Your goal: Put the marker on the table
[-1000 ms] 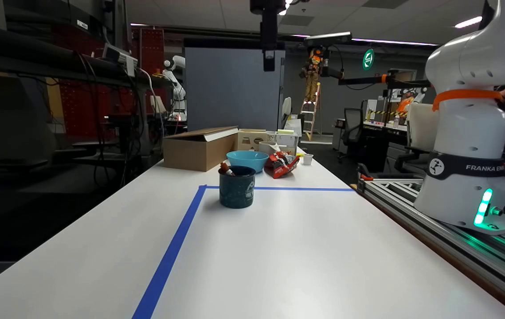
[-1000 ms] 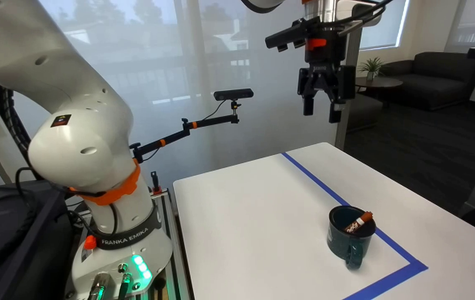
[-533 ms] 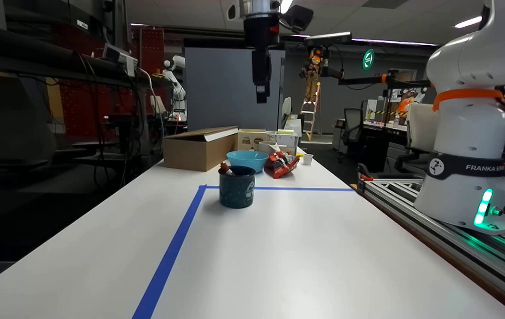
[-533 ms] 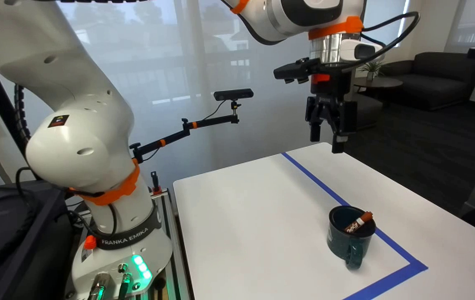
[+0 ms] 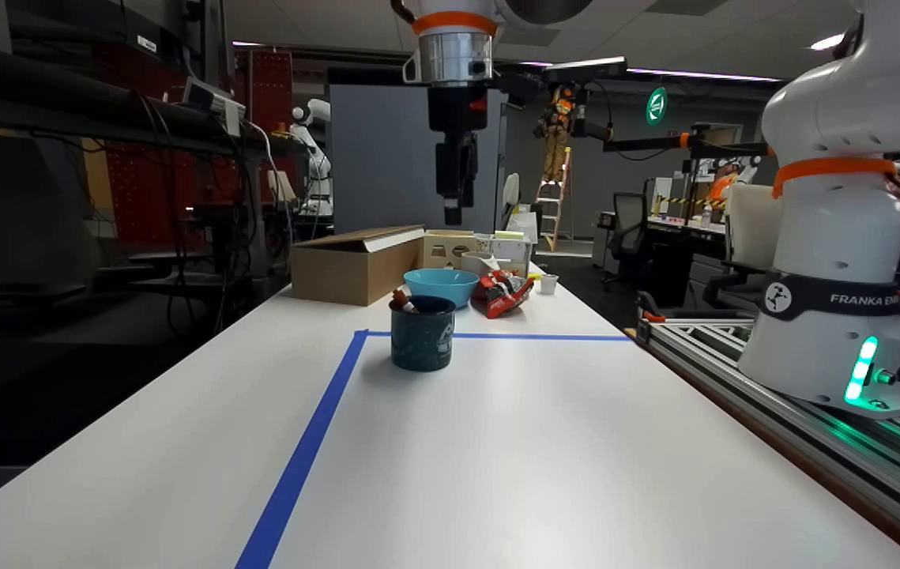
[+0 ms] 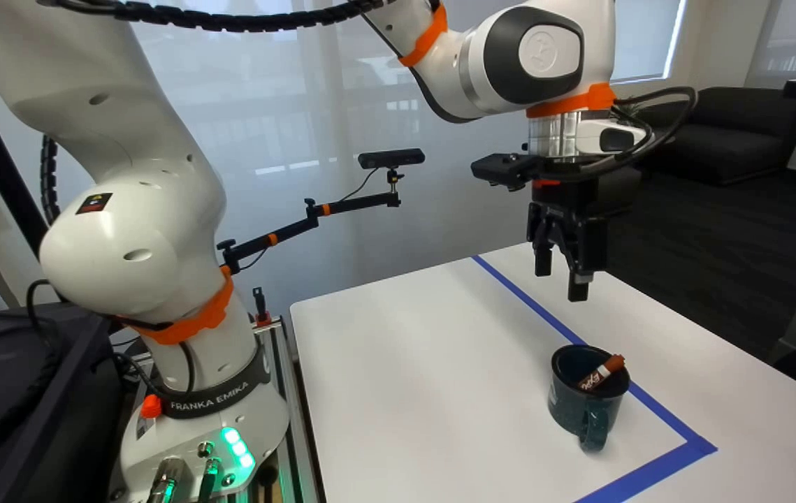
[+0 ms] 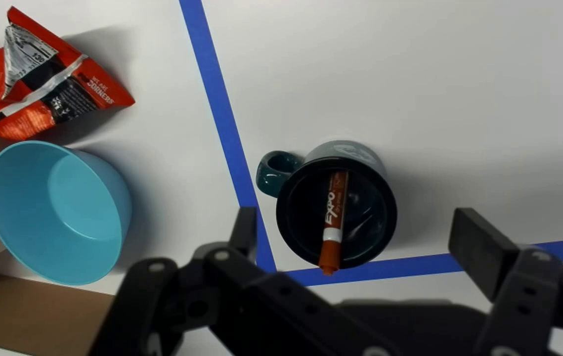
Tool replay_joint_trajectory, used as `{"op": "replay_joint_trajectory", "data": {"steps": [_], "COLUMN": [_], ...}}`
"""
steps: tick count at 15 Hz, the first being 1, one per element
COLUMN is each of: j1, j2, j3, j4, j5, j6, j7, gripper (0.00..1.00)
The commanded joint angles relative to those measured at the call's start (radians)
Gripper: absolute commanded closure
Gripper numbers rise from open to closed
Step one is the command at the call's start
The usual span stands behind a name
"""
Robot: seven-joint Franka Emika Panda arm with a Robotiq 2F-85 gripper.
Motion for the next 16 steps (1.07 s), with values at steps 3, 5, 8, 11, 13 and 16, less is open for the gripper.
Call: {"op": "replay_joint_trajectory", "data": {"steps": [3,5,8,11,13,16], "j1": [-0.012,-0.02,-0.031,-0.042,-0.048,-0.052], "j2": [0.009,0.022,0.047,0.073,0.095,0.129], "j3": [-0.017,-0.022,-0.035,-0.05,-0.062,-0.085], "j4": [-0.067,-0.084,-0.104,-0.117,-0.118,-0.11], "j5": [-0.066,-0.082,-0.085,-0.087,-0.097,-0.123], "j6": [0.147,0.196,0.255,0.301,0.327,0.362], "j7": [0.07,0.095,0.121,0.147,0.161,0.183], "gripper": [0.0,0.0,0.0,0.0,0.0,0.0]}}
